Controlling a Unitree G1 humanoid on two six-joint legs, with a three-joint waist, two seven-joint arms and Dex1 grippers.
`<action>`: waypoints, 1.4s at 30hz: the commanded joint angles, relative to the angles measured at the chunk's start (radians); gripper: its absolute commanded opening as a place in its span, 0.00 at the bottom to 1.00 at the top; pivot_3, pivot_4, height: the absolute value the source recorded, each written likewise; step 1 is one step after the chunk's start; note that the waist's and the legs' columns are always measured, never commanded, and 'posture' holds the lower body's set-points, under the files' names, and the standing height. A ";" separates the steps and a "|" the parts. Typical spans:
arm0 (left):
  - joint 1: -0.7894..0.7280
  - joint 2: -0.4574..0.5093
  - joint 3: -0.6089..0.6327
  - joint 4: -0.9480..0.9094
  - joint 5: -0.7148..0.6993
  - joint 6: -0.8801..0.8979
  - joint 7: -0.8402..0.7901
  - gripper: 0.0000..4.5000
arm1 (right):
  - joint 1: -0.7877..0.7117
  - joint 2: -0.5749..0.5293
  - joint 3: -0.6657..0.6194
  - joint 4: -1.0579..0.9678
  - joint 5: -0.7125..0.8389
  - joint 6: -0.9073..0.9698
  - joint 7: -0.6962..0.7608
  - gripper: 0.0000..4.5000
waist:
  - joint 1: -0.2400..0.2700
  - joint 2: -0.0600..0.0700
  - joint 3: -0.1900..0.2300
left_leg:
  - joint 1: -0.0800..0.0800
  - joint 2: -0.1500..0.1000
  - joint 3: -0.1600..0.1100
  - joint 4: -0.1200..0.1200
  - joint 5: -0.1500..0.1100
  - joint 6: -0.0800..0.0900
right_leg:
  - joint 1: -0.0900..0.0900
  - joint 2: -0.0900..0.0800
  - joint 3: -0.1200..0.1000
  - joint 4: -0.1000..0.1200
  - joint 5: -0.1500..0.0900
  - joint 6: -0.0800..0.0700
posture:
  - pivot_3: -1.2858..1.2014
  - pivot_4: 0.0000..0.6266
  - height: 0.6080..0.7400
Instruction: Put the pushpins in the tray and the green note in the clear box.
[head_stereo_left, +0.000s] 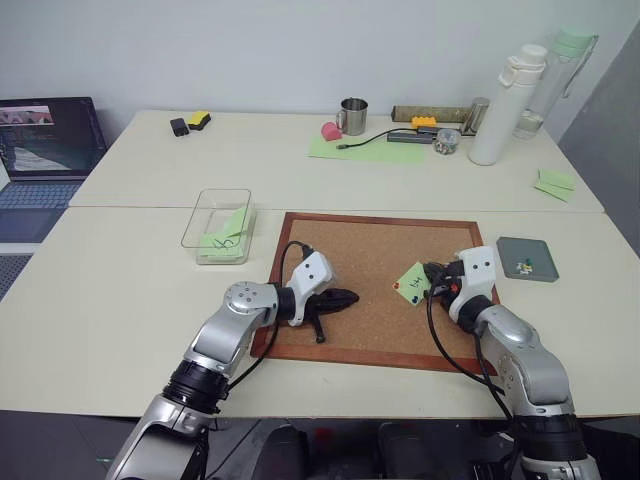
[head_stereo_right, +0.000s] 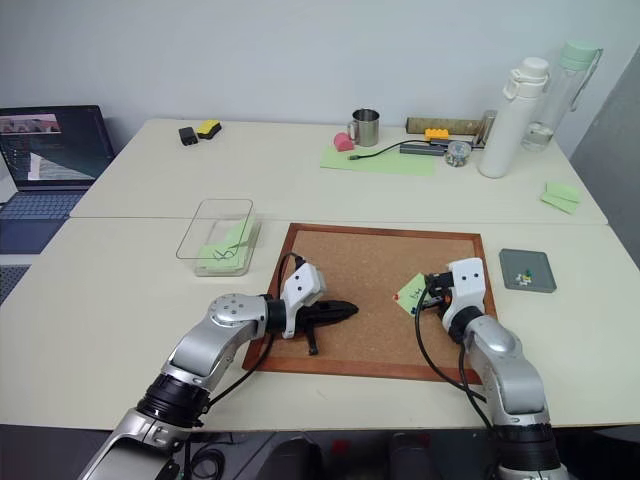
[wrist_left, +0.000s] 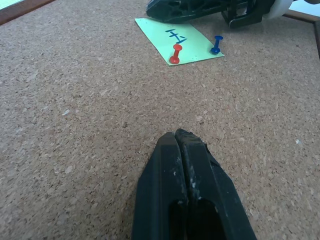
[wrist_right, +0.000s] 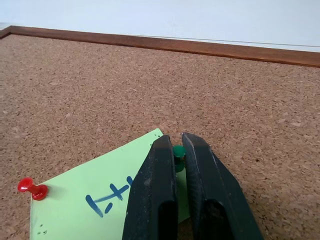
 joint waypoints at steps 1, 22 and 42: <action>0.006 0.009 -0.019 0.028 0.031 0.034 0.012 0.00 | -0.006 0.005 -0.044 -0.138 0.054 -0.039 0.015 0.01 | -0.001 0.000 0.000 | 0.000 0.000 0.000 0.000 0.000 0.000 | 0.000 0.000 0.000 0.000 0.000 0.000 | 0.52 0.24 1.00; -0.001 0.005 -0.023 0.040 0.030 0.041 0.015 0.00 | -0.039 -0.129 -0.308 -0.021 -0.012 0.031 -0.190 0.01 | 0.000 0.001 -0.001 | 0.003 0.000 -0.005 0.000 0.000 0.000 | 0.006 0.000 -0.002 -0.003 0.000 0.000 | 0.52 0.24 1.00; 0.064 0.022 0.003 -0.049 0.017 0.085 0.058 0.00 | -0.142 -0.213 -0.391 0.250 0.100 -0.022 -0.038 0.39 | -0.005 0.004 -0.002 | 0.004 0.000 -0.003 -0.002 0.000 0.000 | 0.007 0.000 0.000 -0.005 0.000 0.000 | 0.52 0.24 1.00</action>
